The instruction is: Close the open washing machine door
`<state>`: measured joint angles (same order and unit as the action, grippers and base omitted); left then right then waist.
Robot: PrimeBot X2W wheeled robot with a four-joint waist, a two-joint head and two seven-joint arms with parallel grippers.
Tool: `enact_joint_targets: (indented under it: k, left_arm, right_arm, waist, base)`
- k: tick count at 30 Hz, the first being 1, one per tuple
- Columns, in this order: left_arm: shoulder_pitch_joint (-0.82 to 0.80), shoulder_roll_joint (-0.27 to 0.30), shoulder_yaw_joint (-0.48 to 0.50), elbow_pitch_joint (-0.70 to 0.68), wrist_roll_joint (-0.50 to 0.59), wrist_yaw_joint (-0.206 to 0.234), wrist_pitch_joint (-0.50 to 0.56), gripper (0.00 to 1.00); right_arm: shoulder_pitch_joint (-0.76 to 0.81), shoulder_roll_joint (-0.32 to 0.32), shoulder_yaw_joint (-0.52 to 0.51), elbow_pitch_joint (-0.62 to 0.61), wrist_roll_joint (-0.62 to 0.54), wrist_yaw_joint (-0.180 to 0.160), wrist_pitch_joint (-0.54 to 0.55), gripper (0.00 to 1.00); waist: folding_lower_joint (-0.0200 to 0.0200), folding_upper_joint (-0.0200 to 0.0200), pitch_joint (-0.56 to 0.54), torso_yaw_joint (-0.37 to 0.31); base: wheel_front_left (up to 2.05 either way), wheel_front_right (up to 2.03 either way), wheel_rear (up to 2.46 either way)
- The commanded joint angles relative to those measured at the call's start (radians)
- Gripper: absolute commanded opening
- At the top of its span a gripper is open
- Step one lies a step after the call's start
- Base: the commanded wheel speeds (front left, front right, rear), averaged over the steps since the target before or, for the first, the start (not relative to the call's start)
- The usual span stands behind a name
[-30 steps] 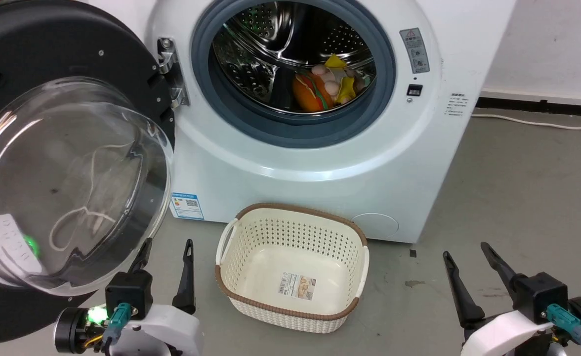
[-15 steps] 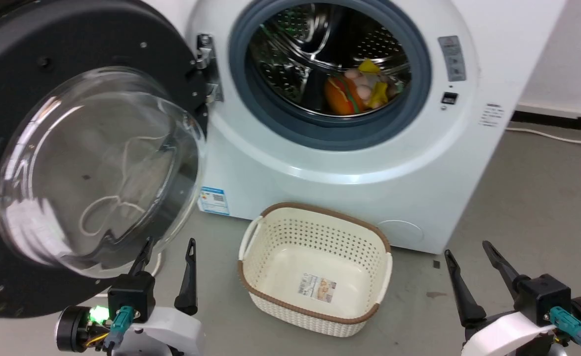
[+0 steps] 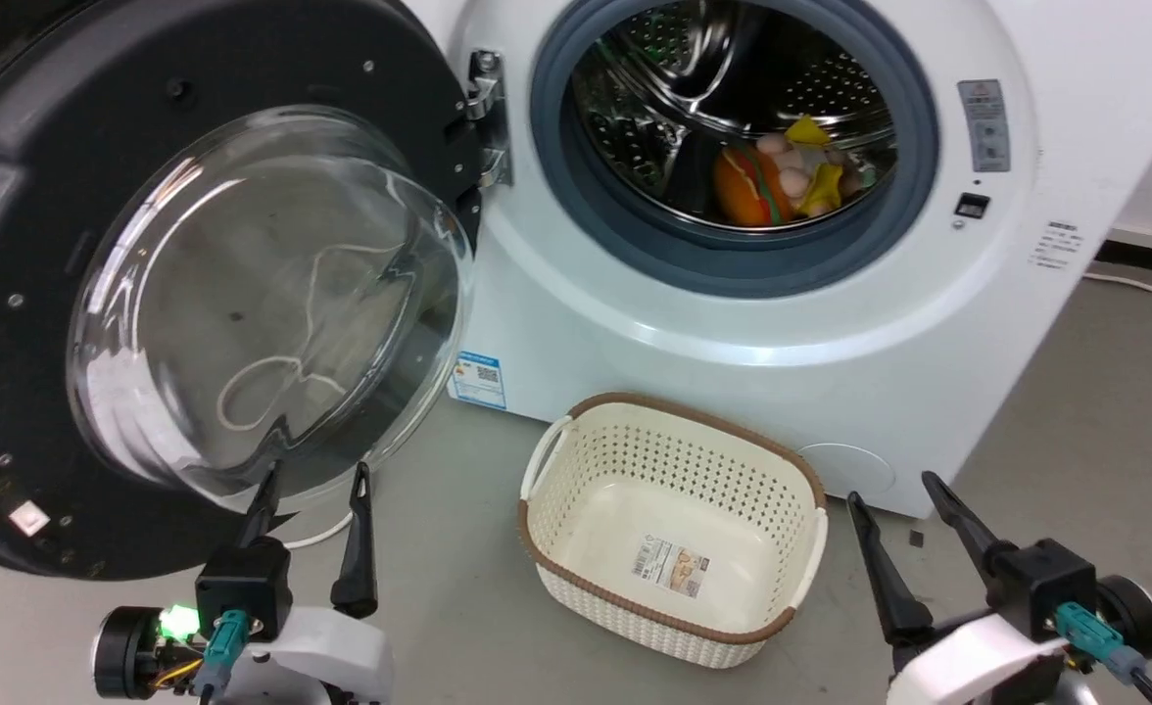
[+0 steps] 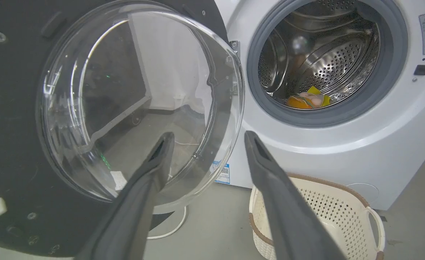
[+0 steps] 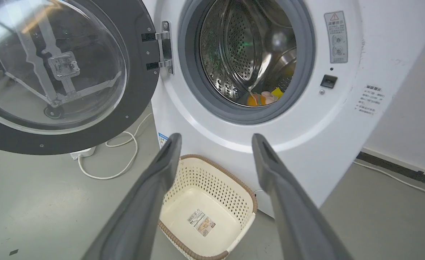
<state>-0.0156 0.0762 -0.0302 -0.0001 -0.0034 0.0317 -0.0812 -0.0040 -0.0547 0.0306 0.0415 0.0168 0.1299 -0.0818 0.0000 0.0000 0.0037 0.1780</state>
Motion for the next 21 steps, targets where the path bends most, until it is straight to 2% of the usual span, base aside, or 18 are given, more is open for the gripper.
enact_joint_targets:
  k: [1,21]
  left_arm:
    - [0.01,0.005,0.001,-0.008,-0.005,0.005,-0.011,1.0]
    - [0.03,0.011,0.002,-0.031,-0.006,0.042,-0.057,1.0]
  right_arm:
    - [-0.019,0.002,0.006,0.007,-0.003,0.0,-0.011,1.0]
    - [-0.048,-0.012,0.067,0.046,0.027,0.0,-0.057,1.0]
  waist:
    - [0.0,0.0,0.003,0.008]
    - [0.0,0.0,0.006,0.101]
  base:
    - [0.0,0.0,0.0]
    - [-0.06,-0.06,-0.06]
